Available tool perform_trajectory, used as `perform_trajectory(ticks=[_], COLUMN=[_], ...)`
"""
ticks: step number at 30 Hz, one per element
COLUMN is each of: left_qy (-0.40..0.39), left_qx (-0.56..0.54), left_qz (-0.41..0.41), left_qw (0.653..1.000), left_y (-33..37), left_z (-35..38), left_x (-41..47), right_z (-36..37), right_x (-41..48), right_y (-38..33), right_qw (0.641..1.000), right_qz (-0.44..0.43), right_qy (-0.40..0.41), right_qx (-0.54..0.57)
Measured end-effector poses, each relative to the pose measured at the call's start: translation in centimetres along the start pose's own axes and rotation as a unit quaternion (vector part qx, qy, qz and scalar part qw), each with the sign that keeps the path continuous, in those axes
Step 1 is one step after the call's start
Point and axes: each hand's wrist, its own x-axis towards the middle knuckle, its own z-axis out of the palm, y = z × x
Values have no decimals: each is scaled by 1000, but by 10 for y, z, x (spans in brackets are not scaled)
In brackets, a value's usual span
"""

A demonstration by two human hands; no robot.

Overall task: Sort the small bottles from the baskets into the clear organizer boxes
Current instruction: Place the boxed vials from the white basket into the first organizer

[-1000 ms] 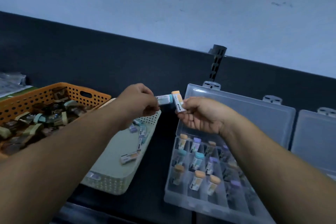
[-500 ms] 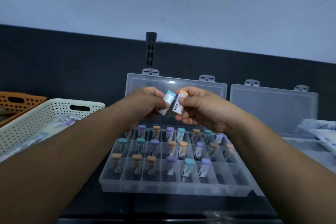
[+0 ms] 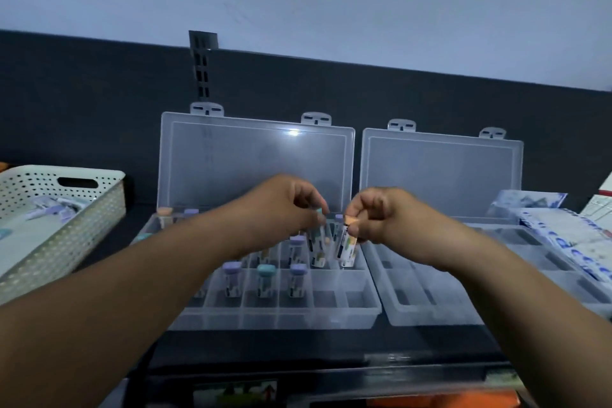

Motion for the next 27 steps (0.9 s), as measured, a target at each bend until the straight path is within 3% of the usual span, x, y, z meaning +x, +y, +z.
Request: perform_trajectory(ticks=[13,27], left_qy=[-39,-57], left_qx=[237,318], left_qz=[0,9], left_qw=[971,946], left_y=[-7,-21], left_z=[43,59], left_x=[-1,7], right_z=[11,28], right_x=[-13,-7], right_y=[39,56], right_qw=[994,991], right_qz=[-19,-22], right_qy=[-1,-18], right_qx=[-108,-131])
